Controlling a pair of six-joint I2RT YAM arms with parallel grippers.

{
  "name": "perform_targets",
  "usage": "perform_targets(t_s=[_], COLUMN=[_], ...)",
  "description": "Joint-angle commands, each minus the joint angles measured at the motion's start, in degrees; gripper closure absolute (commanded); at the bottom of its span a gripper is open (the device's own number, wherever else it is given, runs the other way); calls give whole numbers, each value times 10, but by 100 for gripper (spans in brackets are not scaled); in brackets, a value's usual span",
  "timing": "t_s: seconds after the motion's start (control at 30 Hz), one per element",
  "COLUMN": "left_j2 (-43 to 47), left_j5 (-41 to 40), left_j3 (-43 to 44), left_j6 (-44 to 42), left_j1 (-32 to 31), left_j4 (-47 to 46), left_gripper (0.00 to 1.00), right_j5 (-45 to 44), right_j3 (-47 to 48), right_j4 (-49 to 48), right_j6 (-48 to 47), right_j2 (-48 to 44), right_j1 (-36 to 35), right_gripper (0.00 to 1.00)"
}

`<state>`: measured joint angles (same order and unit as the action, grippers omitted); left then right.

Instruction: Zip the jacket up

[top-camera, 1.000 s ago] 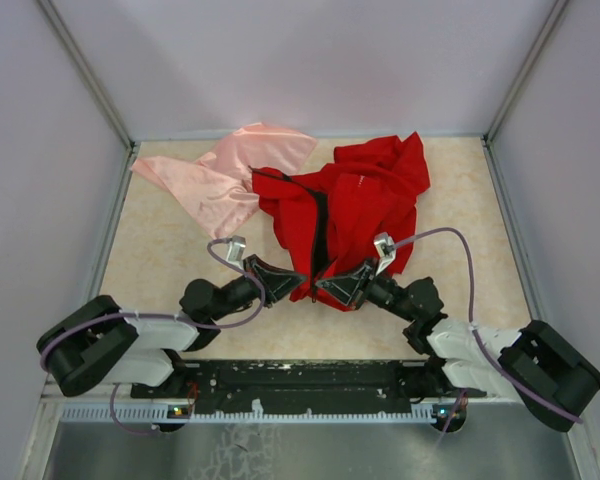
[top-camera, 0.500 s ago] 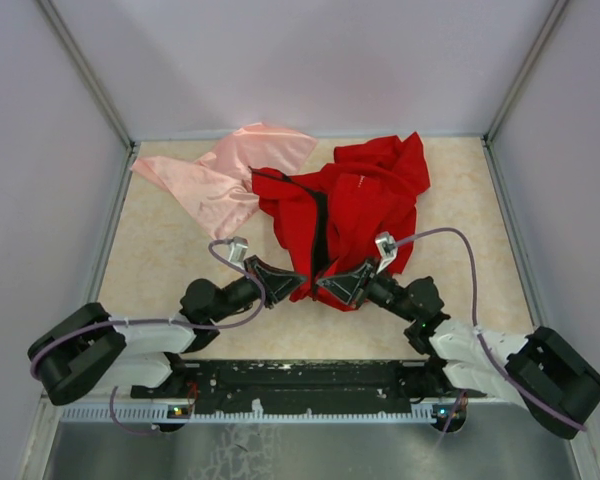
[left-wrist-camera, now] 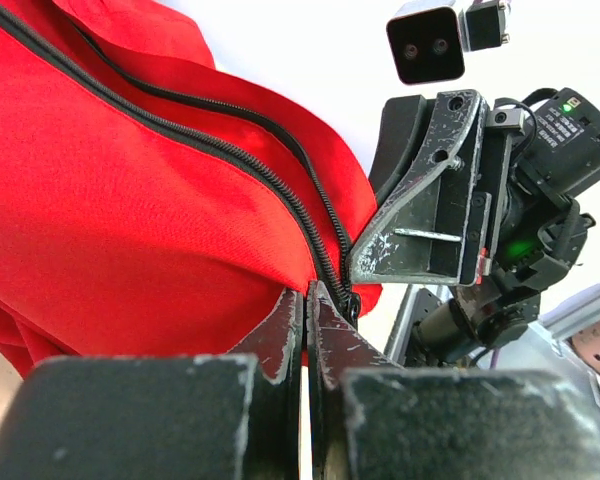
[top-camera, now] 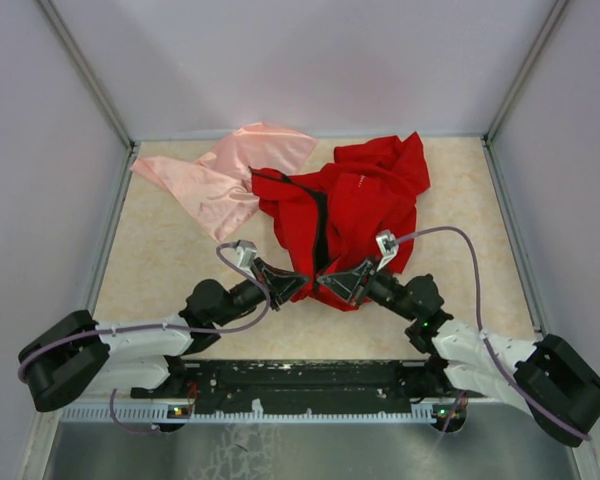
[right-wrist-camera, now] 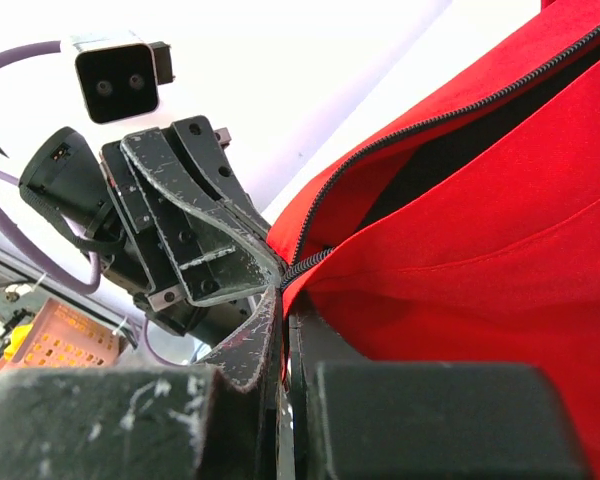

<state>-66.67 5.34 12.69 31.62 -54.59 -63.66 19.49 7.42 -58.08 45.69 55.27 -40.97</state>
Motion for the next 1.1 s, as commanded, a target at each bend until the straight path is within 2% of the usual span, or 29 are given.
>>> perform_targets(t_s=[0.0, 0.17, 0.57, 0.83, 1.07], left_j2=[24, 29, 35, 19, 23], left_j5=[-46, -96, -142, -112, -109], left_j3=[24, 32, 51, 94, 125], left_j6=[-48, -79, -126, -145, -176], left_j1=[-22, -52, -90, -92, -107], left_j4=[50, 69, 107, 174, 235], left_gripper=[100, 100, 100, 100, 100], right_j5=[-34, -66, -122, -115, -136], right_j3=[36, 49, 80, 88, 116], right_j4=[1, 74, 207, 219, 295], right_j6=[5, 10, -12, -20, -40], right_j2=[-35, -57, -96, -103, -109], right_j1=[2, 2, 3, 3, 4], right_gripper=[100, 100, 100, 100, 100])
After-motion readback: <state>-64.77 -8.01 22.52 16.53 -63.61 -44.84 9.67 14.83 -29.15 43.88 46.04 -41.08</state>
